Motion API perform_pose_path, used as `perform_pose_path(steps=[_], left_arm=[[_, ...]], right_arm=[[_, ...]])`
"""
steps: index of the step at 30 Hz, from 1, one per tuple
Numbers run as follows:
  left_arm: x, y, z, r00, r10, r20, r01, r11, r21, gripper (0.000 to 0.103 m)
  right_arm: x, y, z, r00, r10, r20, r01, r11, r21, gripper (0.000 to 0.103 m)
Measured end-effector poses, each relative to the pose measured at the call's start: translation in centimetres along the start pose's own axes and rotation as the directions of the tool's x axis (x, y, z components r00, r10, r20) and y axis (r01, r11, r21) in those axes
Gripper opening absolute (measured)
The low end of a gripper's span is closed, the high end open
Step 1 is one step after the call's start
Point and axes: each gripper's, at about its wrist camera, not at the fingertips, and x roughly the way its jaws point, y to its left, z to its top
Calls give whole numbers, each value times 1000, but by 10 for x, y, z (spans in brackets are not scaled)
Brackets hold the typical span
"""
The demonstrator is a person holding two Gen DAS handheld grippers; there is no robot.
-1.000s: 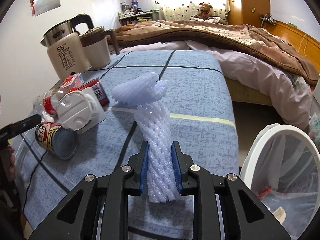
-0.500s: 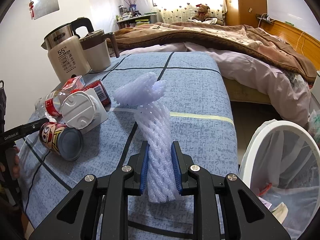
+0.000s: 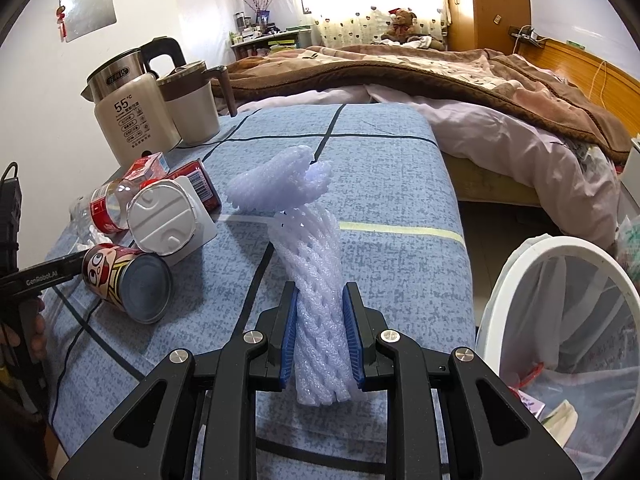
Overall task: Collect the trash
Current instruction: 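Lower the left tool onto the crumpled white tissue and close on it, then carry the tissue and foam sleeve over the mesh bin and open both tools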
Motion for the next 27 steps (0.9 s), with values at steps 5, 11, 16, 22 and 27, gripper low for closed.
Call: perform_pose_path(steps=[5, 11, 16, 22, 27], left_arm=[[-1, -2, 0, 1000, -8, -4, 8, 1000, 15, 42], [-4, -9, -1, 1000, 17, 6, -17, 998, 53, 38], [-14, -9, -2, 999, 38, 30, -40, 997, 67, 37], [-32, -9, -3, 997, 46, 63, -50, 997, 64, 37], [-53, -20, -3, 994, 24, 109, -33, 996, 81, 37]], right_arm=[[-1, -1, -1, 1000, 1, 2, -1, 1000, 3, 23], [-6, -1, -3, 1000, -2, 11, 1, 1000, 11, 23], [-10, -1, -5, 1000, 1, 16, -1, 1000, 20, 23], [-16, -1, -11, 1000, 2, 3, -2, 999, 32, 23], [-25, -3, -17, 1000, -1, 3, 1, 999, 53, 23]])
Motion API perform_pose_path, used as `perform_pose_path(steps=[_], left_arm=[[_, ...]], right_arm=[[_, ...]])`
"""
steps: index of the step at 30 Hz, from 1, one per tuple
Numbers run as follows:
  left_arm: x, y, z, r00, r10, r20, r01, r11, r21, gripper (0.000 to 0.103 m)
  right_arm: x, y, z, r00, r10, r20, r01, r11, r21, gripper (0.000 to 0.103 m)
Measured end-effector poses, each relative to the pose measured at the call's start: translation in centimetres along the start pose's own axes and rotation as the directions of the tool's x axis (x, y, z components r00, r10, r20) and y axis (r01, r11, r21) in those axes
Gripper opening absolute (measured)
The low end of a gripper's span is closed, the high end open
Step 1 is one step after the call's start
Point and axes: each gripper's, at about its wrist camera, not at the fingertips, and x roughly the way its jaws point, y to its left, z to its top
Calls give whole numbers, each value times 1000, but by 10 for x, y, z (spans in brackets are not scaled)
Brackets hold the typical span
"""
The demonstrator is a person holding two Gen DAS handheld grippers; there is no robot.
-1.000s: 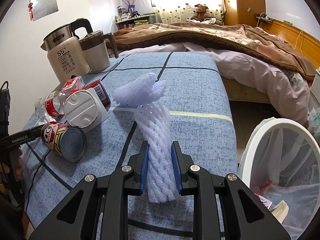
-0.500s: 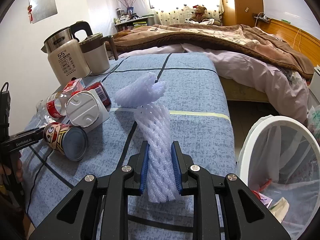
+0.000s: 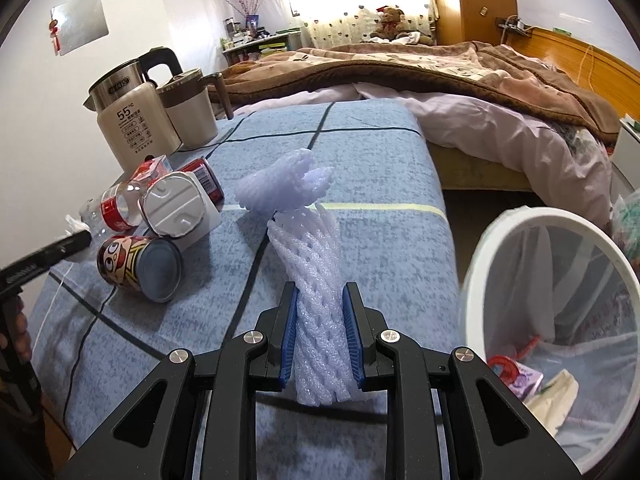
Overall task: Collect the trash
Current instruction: 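Carry the tissue and foam sleeve over the mesh bin and open both tools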
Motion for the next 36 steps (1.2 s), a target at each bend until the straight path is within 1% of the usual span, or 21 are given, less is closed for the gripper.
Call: perform_pose_path(steps=[4, 7, 9, 12, 15, 18, 23, 27, 31, 36], left_arm=[[-12, -14, 3, 999, -28, 24, 28, 999, 22, 37], [-15, -26, 3, 998, -49, 29, 48, 998, 44, 37], [-16, -33, 1, 998, -59, 27, 57, 997, 58, 37], [-17, -43, 0, 997, -79, 23, 77, 994, 75, 37], [-17, -53, -2, 995, -95, 17, 93, 992, 89, 37], [-20, -64, -3, 993, -113, 19, 111, 988, 107, 37], [-23, -82, -4, 990, -138, 18, 134, 980, 146, 37], [-23, -99, -5, 987, -160, 14, 155, 973, 173, 37], [-25, -123, -6, 981, -196, 13, 189, 961, 202, 37], [-23, -154, -7, 972, -235, -2, 228, 942, 246, 37]], right_arm=[[-8, -1, -6, 1000, 9, -11, -9, 1000, -1, 23], [-7, 0, -11, 997, 57, -56, -57, 998, -12, 23], [-8, 2, -16, 995, 47, -86, -51, 998, -42, 23], [-16, 2, -22, 994, 38, -100, -47, 996, -80, 23], [-24, -3, -28, 988, 82, -130, -92, 993, -75, 23], [-32, -14, -36, 981, 130, -141, -137, 990, -38, 23], [-53, -27, -42, 992, 97, -85, -98, 995, -9, 23], [-73, -31, -44, 1000, 10, -25, -11, 1000, -8, 23], [-89, -43, -44, 999, -29, 21, 28, 999, 32, 23], [-106, -64, -47, 996, -71, 55, 66, 994, 83, 23]])
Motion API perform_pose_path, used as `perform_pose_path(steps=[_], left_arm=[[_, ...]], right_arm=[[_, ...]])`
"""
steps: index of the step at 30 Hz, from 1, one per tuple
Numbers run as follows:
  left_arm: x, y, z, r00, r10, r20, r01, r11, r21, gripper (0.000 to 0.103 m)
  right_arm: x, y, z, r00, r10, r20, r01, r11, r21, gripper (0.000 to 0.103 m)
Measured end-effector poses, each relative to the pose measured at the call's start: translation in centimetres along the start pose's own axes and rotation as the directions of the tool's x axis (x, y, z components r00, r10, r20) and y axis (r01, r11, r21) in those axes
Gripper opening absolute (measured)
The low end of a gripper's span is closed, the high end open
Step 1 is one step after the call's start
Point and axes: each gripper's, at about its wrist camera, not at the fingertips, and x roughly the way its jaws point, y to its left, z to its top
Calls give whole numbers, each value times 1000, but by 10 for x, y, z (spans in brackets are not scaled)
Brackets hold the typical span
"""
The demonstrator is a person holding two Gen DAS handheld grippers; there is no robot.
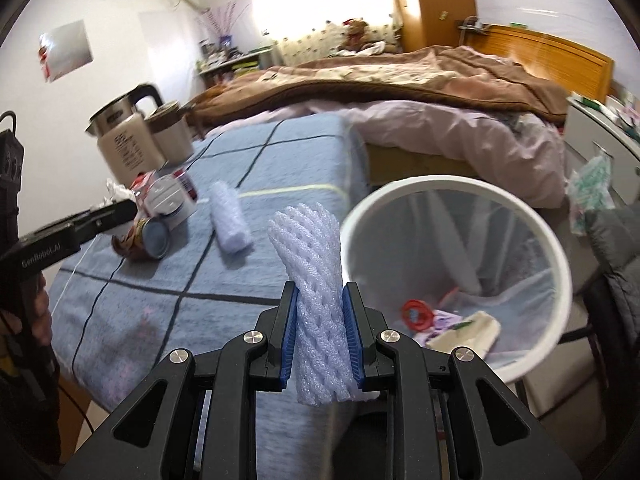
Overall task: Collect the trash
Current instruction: 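Carry the tissue and foam sleeve over the mesh bin and open both tools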
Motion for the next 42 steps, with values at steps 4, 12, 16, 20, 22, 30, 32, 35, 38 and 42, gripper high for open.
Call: perform_pose_path(steps=[4, 12, 16, 20, 22, 30, 32, 35, 38, 42], left_arm=[[11, -25, 4, 999, -42, -11, 42, 999, 31, 37], [37, -79, 13, 989, -141, -45, 144, 985, 90, 37], [53, -105, 16, 981, -181, -67, 188, 975, 120, 38], [66, -127, 17, 975, -204, -93, 216, 966, 145, 38], [72, -136, 17, 972, -210, -105, 225, 962, 157, 38], [96, -170, 15, 961, -231, -152, 258, 948, 188, 38], [100, -175, 13, 961, -228, -157, 257, 944, 206, 38], [107, -179, 13, 958, -227, -176, 261, 943, 208, 38], [108, -181, 14, 960, -225, -170, 259, 942, 214, 40], [113, -179, 14, 958, -224, -181, 259, 944, 203, 54]], right_arm=[[-8, -20, 0, 999, -42, 17, 41, 998, 39, 23], [-16, -63, -2, 991, -133, 26, 129, 985, 117, 23], [-18, -83, -3, 985, -173, 22, 168, 974, 149, 23], [-19, -102, -5, 976, -217, 12, 212, 964, 163, 23], [-18, -110, -5, 972, -233, 9, 228, 959, 165, 24], [-9, -130, -7, 962, -272, -19, 272, 948, 168, 24], [-6, -135, -8, 960, -278, -28, 278, 945, 171, 24], [-1, -139, -8, 959, -278, -44, 282, 945, 165, 24], [4, -141, -8, 957, -284, -56, 289, 945, 155, 24], [6, -141, -6, 957, -284, -61, 290, 946, 142, 26]])
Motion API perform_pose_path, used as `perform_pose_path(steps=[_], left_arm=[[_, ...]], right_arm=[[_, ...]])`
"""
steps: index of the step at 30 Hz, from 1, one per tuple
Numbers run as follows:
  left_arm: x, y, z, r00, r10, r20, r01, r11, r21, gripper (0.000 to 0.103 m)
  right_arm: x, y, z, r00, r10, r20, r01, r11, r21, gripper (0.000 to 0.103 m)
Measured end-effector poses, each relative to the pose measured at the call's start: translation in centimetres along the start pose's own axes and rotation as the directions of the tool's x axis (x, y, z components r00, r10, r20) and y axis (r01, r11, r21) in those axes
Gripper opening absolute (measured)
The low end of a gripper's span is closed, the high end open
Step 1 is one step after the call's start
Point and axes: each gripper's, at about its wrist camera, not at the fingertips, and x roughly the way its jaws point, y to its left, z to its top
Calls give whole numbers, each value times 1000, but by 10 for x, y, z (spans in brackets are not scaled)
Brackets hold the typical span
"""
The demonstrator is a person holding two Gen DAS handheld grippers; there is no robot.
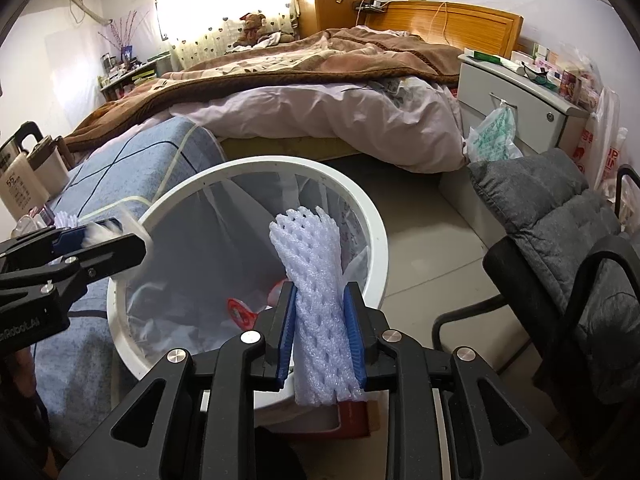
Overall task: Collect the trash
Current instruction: 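Carry the tissue and foam sleeve over the mesh bin and open both tools, then move both tools away from the bin back over the bed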
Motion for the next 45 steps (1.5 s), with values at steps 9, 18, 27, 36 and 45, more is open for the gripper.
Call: perform_pose_path(steps=[9, 18, 27, 36, 45], left_arm=[[-5, 6, -2, 1000, 8, 6, -8, 1000, -13, 68], [-25, 19, -10, 999, 24, 39, -23, 999, -45, 70], [-55, 49, -24, 994, 82, 74, -74, 992, -106, 71], [-91, 93, -52, 978, 180, 102, -158, 968, -196, 72], [-124, 137, -83, 937, 336, 102, -294, 909, -295, 77]], right_arm=[[0, 5, -1, 1000, 1, 3, -1, 1000, 3, 40], [-5, 13, -4, 1000, 13, 13, -13, 1000, 5, 48], [-19, 38, -7, 997, 60, 56, -59, 998, -9, 48], [-28, 68, -9, 989, 127, 80, -125, 992, -26, 48], [-29, 104, -13, 976, 204, 77, -199, 978, -60, 49]])
